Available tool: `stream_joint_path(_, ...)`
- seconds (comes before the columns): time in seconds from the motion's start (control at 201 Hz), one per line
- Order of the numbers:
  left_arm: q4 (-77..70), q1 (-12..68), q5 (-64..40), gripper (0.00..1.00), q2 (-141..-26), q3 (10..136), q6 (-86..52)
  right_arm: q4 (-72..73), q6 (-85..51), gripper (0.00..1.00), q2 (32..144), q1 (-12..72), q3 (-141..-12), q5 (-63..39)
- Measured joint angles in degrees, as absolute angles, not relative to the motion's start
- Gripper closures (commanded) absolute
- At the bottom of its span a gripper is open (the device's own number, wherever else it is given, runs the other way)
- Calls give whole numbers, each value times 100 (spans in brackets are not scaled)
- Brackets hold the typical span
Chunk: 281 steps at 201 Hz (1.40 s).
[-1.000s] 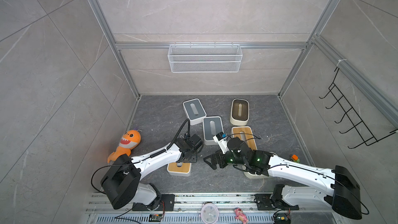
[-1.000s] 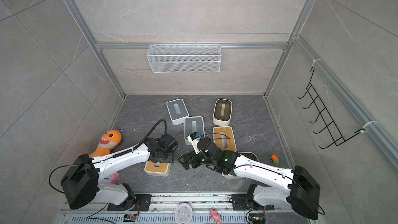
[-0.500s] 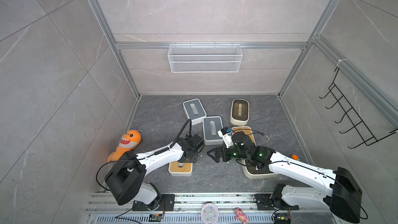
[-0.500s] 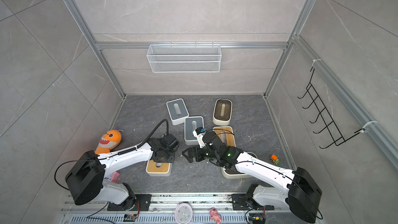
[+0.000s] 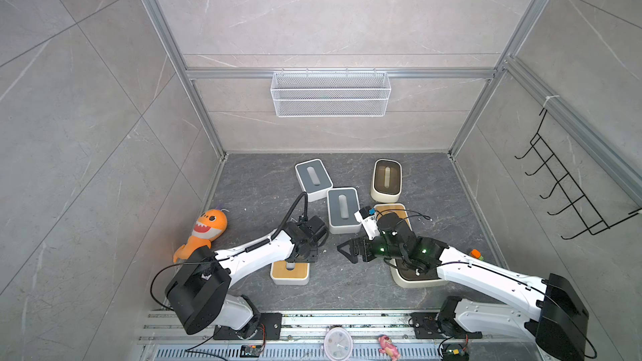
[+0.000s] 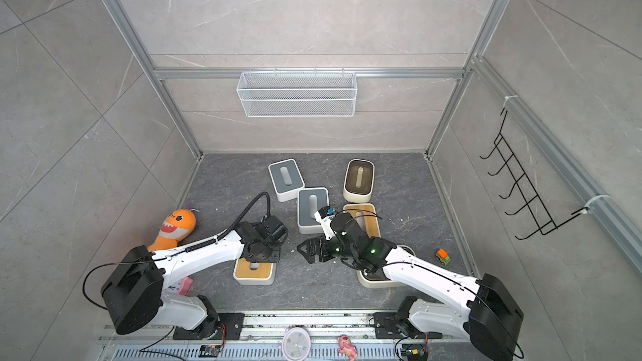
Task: Stack the tissue boxes
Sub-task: Pick up the tissue box from the center of the board.
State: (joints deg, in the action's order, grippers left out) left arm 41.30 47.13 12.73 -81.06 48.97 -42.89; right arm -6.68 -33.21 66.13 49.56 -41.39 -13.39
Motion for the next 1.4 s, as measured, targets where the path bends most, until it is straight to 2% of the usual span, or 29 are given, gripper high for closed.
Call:
stream_joint_path(0.394,4390,4713,1168,61,-7651,5203,-3479,-692,-3301,0,6112,4744,-3686,-1461)
stream_joint_path(0.858,4652,4716,827,63,-7590,5443,-2078,-1170,-3306,0,4976,4383,-3208,-1485)
stream_joint_path(1.401,4491,4733,336,67,-7094,5457,126,-1920,-3304,0,3999,4117,-2891,-1505)
